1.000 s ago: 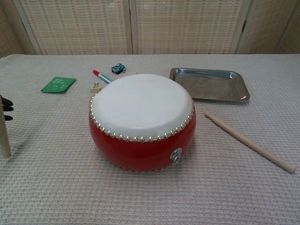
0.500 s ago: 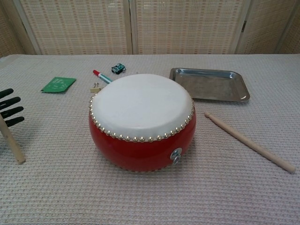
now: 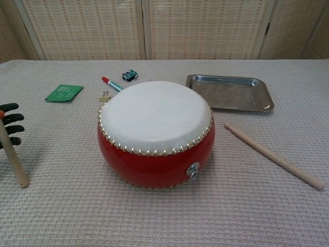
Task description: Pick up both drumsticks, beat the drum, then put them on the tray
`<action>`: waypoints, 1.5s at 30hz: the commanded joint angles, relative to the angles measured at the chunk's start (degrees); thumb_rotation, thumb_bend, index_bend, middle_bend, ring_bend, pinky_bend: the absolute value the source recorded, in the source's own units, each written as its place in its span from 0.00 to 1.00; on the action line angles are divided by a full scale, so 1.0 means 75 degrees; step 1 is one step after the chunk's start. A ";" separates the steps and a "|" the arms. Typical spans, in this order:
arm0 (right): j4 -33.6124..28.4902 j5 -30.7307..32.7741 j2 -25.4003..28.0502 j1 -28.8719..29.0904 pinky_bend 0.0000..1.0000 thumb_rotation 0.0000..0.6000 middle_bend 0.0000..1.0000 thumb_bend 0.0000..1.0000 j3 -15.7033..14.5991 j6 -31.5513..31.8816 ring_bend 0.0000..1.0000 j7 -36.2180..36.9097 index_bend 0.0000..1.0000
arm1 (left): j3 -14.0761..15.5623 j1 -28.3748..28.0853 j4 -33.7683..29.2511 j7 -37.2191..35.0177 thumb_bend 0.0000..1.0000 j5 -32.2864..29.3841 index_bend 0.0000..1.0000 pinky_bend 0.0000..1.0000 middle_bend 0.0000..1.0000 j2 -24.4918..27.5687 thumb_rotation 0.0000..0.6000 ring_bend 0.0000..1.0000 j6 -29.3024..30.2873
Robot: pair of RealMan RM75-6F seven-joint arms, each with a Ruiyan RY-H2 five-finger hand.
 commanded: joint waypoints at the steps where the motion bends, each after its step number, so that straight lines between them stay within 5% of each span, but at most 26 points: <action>1: -0.0011 -0.0014 0.0002 0.0001 0.16 1.00 0.18 0.15 0.0001 0.0009 0.03 0.0002 0.08 | 0.0084 0.0052 -0.0129 0.0297 0.36 -0.0023 0.44 0.52 0.47 0.0000 1.00 0.45 0.0128; 9: -0.0055 -0.0076 0.0016 -0.0009 0.16 1.00 0.18 0.15 -0.0002 0.0063 0.03 -0.0016 0.08 | 0.0139 0.0156 -0.0403 0.1152 0.29 -0.0165 0.50 0.56 0.53 -0.0048 0.99 0.50 0.0320; 17: -0.0091 -0.0125 0.0033 -0.0041 0.16 1.00 0.18 0.15 -0.0019 0.0120 0.03 0.0007 0.08 | 0.0126 0.0281 -0.0641 0.2129 0.27 -0.0373 0.57 0.60 0.60 -0.0138 0.75 0.55 0.0451; 22: -0.0111 -0.0146 0.0035 -0.0047 0.16 1.00 0.18 0.15 -0.0018 0.0142 0.03 0.0013 0.08 | 0.0094 0.0344 -0.0711 0.2775 0.27 -0.0486 0.60 0.62 0.63 -0.0202 0.68 0.58 0.0523; 26: -0.0125 -0.0169 0.0036 -0.0050 0.16 1.00 0.18 0.15 -0.0020 0.0160 0.03 0.0030 0.08 | 0.0061 0.0385 -0.0708 0.3295 0.27 -0.0580 0.62 0.65 0.66 -0.0308 0.69 0.61 0.0552; 33: -0.0145 -0.0206 0.0049 -0.0069 0.16 1.00 0.18 0.15 -0.0009 0.0228 0.03 0.0070 0.08 | 0.0038 0.0448 -0.0692 0.3721 0.27 -0.0666 0.68 0.70 0.72 -0.0437 1.00 0.66 0.0562; 45: -0.0123 -0.0260 0.0031 -0.0094 0.16 1.00 0.18 0.15 0.0013 0.0330 0.03 0.0113 0.08 | 0.0010 0.0476 -0.0686 0.3971 0.28 -0.0681 0.73 0.75 0.77 -0.0538 1.00 0.71 0.0528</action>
